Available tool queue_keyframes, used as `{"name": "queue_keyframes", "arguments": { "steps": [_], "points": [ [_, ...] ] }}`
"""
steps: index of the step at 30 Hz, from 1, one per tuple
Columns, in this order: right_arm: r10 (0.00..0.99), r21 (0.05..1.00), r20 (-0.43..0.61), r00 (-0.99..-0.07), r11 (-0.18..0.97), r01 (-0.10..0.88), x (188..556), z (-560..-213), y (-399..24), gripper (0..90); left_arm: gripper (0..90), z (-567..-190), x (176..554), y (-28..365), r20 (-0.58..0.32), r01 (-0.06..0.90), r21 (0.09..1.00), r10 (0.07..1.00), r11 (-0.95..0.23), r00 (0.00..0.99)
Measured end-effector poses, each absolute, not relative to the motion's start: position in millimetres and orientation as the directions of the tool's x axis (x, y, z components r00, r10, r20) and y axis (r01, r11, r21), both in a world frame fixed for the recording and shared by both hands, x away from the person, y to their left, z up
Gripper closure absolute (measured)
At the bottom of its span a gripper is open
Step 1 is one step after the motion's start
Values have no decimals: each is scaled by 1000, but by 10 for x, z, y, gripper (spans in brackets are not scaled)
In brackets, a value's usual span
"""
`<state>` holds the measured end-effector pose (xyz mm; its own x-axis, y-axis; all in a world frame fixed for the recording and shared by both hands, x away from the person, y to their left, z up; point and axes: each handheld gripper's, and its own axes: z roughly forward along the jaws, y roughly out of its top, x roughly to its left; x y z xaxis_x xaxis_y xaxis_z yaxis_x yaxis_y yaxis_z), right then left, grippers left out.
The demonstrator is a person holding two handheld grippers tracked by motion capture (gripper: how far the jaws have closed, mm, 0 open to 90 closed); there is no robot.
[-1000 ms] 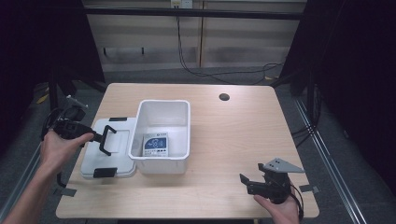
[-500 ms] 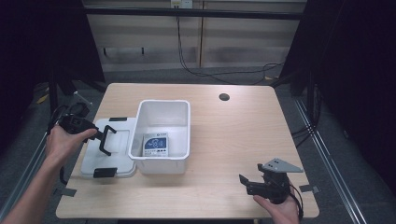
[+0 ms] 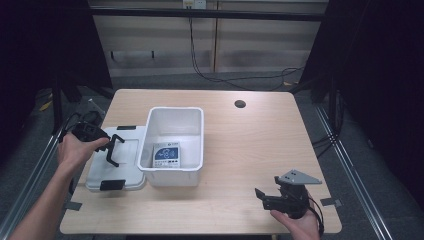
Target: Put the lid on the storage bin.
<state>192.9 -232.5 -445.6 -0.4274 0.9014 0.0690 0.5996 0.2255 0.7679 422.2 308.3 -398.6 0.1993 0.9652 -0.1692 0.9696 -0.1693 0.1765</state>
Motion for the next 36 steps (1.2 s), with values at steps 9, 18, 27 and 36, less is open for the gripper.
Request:
{"name": "queue_keyframes", "arguments": {
  "steps": [9, 18, 27, 36],
  "points": [
    [900, 759, 75, -430, 229, 610, 1940, -4469, -2318, 200, 730, -4081, 4288, 3029, -165, 979, 146, 973, -139, 163],
    [897, 757, 80, -434, 229, 612, 1943, -4474, -2314, 199, 771, -4113, 4364, 2858, -118, 984, 113, 982, -134, 148],
    [894, 750, 85, -440, 233, 619, 1941, -4478, -2302, 198, 794, -4188, 4407, 2771, -72, 992, 80, 992, -101, 107],
    [891, 746, 86, -445, 239, 622, 1948, -4486, -2300, 197, 843, -4172, 4419, 2771, -74, 995, 66, 994, -71, 75]
  ]
}}
